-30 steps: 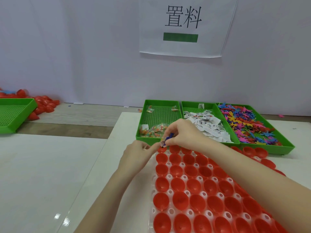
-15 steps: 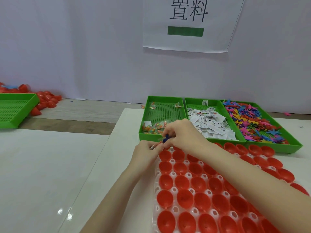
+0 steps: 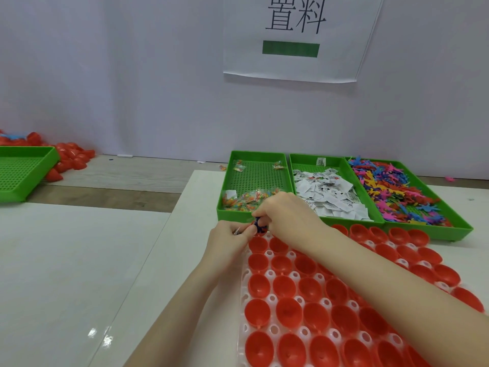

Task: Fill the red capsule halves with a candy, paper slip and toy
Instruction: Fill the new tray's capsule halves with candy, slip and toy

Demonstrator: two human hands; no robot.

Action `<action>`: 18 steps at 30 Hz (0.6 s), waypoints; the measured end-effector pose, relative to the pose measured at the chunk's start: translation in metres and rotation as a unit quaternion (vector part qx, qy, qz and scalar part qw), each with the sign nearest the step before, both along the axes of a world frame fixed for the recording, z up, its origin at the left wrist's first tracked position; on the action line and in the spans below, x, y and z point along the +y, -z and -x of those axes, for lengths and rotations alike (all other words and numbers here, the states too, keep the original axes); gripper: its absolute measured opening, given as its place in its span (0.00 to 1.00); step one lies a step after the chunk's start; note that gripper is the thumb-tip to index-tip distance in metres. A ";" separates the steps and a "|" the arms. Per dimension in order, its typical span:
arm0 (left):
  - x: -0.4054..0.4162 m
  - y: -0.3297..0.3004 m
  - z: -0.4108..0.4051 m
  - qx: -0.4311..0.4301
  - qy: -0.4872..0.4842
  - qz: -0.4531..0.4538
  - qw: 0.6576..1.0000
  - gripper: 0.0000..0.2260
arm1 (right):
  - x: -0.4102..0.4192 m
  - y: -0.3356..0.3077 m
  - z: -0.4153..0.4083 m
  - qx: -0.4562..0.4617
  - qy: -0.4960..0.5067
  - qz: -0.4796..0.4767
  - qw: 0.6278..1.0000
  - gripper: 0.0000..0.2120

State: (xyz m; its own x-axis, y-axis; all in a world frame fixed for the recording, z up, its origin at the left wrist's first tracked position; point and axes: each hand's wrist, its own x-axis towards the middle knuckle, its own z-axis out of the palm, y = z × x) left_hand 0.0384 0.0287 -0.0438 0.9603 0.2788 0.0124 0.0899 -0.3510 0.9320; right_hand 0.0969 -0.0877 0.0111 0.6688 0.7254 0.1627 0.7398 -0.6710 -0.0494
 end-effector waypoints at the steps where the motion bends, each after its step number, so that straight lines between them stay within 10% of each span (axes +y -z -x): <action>1: 0.000 0.000 0.000 0.001 -0.003 0.002 1.000 0.08 | 0.000 -0.001 0.001 -0.013 0.001 0.009 1.000 0.08; 11: 0.002 -0.008 0.005 -0.005 -0.007 0.017 1.000 0.09 | -0.030 -0.025 0.003 0.089 0.029 -0.108 0.990 0.20; 18: 0.014 -0.020 0.004 -0.008 -0.066 -0.011 0.998 0.10 | -0.101 -0.040 -0.009 0.064 0.119 -0.233 0.963 0.08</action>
